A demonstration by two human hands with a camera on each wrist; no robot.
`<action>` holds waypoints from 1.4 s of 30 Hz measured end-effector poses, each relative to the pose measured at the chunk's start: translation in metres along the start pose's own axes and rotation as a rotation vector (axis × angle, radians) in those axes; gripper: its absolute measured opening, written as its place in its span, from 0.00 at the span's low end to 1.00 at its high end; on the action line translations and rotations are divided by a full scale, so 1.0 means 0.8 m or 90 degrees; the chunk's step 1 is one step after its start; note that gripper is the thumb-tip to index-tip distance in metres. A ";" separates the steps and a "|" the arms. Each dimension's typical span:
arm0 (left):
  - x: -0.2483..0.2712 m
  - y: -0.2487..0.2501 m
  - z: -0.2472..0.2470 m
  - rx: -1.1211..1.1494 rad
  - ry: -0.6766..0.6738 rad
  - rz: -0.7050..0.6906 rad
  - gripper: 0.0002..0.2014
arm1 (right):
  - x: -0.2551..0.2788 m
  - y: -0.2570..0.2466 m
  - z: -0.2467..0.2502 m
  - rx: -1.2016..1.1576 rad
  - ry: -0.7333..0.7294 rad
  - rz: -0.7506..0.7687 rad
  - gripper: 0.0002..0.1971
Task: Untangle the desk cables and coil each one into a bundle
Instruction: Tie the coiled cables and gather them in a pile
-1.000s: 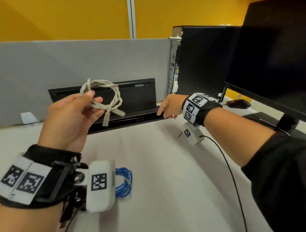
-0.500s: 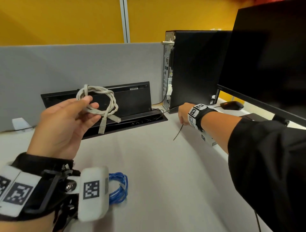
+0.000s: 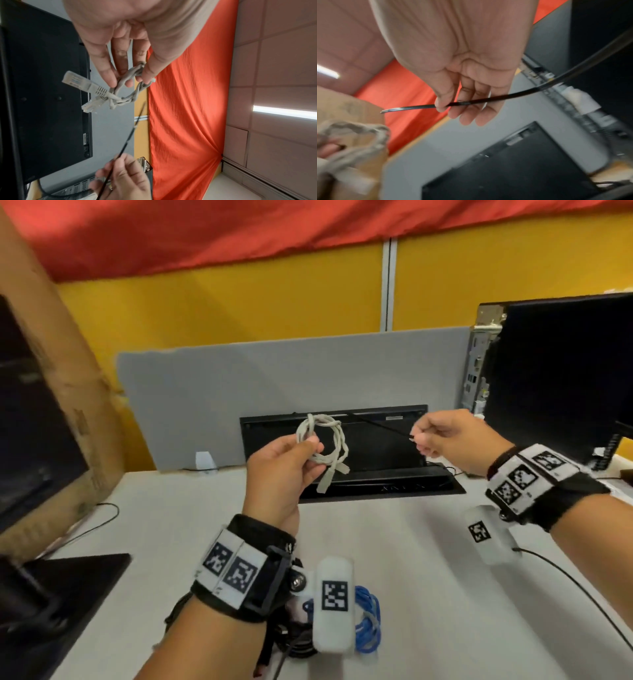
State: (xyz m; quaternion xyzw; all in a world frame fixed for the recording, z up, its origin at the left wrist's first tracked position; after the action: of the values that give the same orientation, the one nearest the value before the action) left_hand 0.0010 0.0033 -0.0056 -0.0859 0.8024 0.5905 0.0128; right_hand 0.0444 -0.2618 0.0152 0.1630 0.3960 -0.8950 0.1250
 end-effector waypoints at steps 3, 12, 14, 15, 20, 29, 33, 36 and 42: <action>-0.003 0.004 0.008 0.001 0.017 -0.015 0.04 | 0.009 -0.050 -0.017 -0.112 0.006 0.017 0.07; -0.007 0.010 0.019 0.031 0.048 -0.087 0.07 | 0.043 -0.066 -0.044 -0.156 0.030 -0.042 0.12; -0.007 0.010 0.016 0.013 0.033 -0.096 0.08 | 0.043 -0.061 -0.046 -0.187 0.042 -0.053 0.10; -0.006 0.009 0.012 -0.007 0.017 -0.100 0.08 | 0.042 -0.057 -0.046 -0.213 0.051 -0.059 0.10; 0.008 -0.002 -0.021 -0.118 -0.131 -0.097 0.10 | 0.041 -0.057 -0.059 -0.289 0.036 -0.071 0.08; 0.019 -0.012 -0.040 -0.111 -0.157 -0.061 0.13 | 0.052 -0.089 -0.071 -0.269 0.010 0.025 0.06; 0.012 -0.016 -0.028 -0.140 -0.092 -0.053 0.11 | 0.052 -0.087 -0.076 -0.218 -0.023 0.017 0.04; 0.006 -0.014 -0.014 -0.114 -0.036 -0.035 0.11 | 0.052 -0.077 -0.073 -0.125 -0.063 -0.008 0.04; -0.009 -0.010 0.015 -0.100 0.027 -0.004 0.11 | 0.056 -0.061 -0.049 0.023 -0.134 -0.046 0.05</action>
State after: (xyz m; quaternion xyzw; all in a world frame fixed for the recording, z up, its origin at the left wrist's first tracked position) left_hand 0.0081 0.0129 -0.0162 -0.1017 0.7532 0.6498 -0.0094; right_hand -0.0064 -0.2051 0.0052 0.0557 0.3700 -0.9181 0.1309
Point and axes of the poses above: each hand's wrist, its own x-axis away from the middle knuckle, its own z-axis out of the back of the hand, y = z × x, the point moved 7 cm from there along -x, towards the middle knuckle, and after that the axes turned 3 degrees about -x, right-handed, at the moved point
